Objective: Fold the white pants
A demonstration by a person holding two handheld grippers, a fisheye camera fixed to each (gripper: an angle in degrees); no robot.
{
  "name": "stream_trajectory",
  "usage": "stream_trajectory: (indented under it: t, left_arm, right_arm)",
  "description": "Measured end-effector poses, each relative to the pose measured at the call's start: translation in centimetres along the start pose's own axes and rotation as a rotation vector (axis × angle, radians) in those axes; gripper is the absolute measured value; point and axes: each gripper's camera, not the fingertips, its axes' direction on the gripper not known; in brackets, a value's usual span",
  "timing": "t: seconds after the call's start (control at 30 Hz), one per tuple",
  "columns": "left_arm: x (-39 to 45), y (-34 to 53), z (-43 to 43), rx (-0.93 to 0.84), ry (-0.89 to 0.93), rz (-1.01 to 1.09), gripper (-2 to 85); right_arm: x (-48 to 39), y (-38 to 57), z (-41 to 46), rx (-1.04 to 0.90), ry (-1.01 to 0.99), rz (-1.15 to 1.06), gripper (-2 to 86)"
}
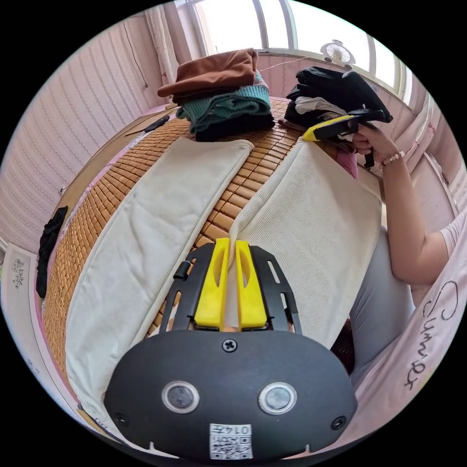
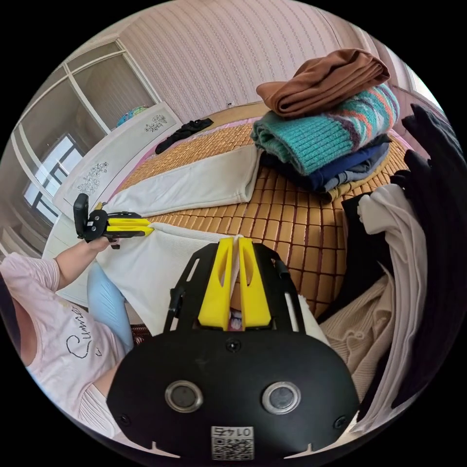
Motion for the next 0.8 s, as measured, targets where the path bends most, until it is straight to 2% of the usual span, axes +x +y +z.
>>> stream_trajectory:
  t: [0.1,0.23,0.27,0.37,0.43,0.53,0.6,0.73,0.8]
  left_arm:
    - [-1.6,0.9,-1.6,0.059,-0.018,-0.062,0.2]
    - [-2.8,2.9,1.7,-0.024,0.016,-0.103,2.3]
    - [-2.9,3.3,1.4,0.001,0.009,-0.106,2.6]
    - [-3.4,4.4,0.6,-0.012,-0.005,-0.107,3.9]
    - [-4.3,5.9,-0.7,0.019,-0.004,-0.149,4.9]
    - [-6.3,8.6,-4.4,0.143,0.093,-0.253,5.2]
    - [-7.4,10.9,-7.2,0.196,0.109,-0.309,5.2]
    - [-8.5,19.5,-15.6,0.246,-0.033,-0.429,4.9]
    - [-8.9,24.9,-19.5,0.266,-0.144,-0.518,4.8]
  right_arm:
    - [-0.2,-0.1,0.2,0.055,0.019,-0.002,1.1]
    - [0.2,-0.4,3.4,-0.084,0.090,0.018,1.1]
    - [0.2,-0.3,4.3,-0.128,0.108,0.022,1.1]
    - [0.4,0.5,3.3,-0.102,0.093,0.053,1.1]
    - [0.5,1.3,1.7,-0.029,0.123,0.073,0.9]
    - [0.3,3.3,-2.1,0.206,0.155,0.069,0.7]
    - [-0.7,5.3,-5.4,0.431,0.082,0.015,0.6]
    - [-3.8,7.9,-9.5,0.708,-0.086,-0.170,0.2]
    - [-5.0,9.5,-10.7,0.878,-0.156,-0.161,0.0]
